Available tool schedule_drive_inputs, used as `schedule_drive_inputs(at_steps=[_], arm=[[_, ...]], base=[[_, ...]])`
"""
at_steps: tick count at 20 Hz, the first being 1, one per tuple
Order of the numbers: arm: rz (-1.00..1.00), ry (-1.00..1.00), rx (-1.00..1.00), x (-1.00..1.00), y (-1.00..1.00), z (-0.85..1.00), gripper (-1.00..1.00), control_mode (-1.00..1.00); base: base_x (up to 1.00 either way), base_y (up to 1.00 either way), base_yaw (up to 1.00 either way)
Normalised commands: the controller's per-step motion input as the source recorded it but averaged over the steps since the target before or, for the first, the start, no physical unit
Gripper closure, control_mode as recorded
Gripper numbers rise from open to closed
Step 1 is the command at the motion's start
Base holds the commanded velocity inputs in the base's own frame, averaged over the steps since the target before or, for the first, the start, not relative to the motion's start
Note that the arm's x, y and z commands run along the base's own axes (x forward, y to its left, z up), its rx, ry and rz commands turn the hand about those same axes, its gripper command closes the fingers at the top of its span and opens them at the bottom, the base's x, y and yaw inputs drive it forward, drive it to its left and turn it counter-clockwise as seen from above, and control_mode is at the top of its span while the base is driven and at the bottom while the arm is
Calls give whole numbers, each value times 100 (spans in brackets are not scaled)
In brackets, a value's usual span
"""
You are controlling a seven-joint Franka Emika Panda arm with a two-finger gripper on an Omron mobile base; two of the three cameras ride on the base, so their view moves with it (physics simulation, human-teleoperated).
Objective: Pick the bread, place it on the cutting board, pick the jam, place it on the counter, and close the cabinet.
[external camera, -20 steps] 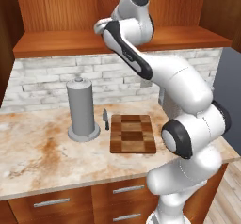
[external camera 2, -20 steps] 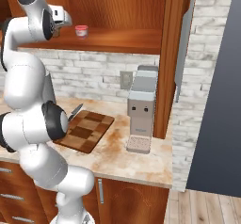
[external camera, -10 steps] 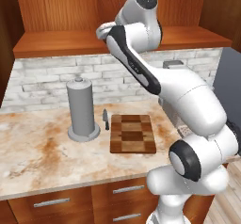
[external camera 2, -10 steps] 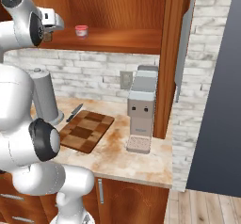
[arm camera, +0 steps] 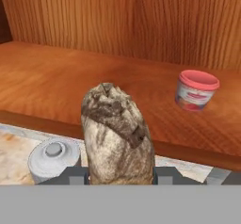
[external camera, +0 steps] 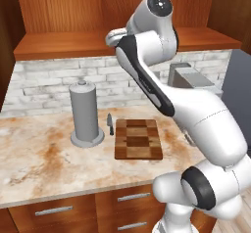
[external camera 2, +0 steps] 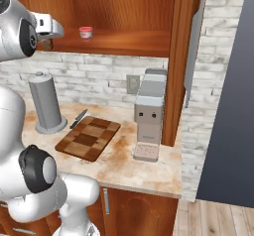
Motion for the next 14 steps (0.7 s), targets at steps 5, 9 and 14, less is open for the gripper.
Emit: schedule_drive_inputs(at_steps=[5, 9, 14], arm=[[-10, 4, 0, -42, -25, 0, 100, -100], [-10, 7, 0, -47, -21, 0, 100, -100], [-10, 9, 0, -47, -14, -1, 100, -100]], base=[[0, 0, 0], [0, 0, 0], [0, 0, 0]])
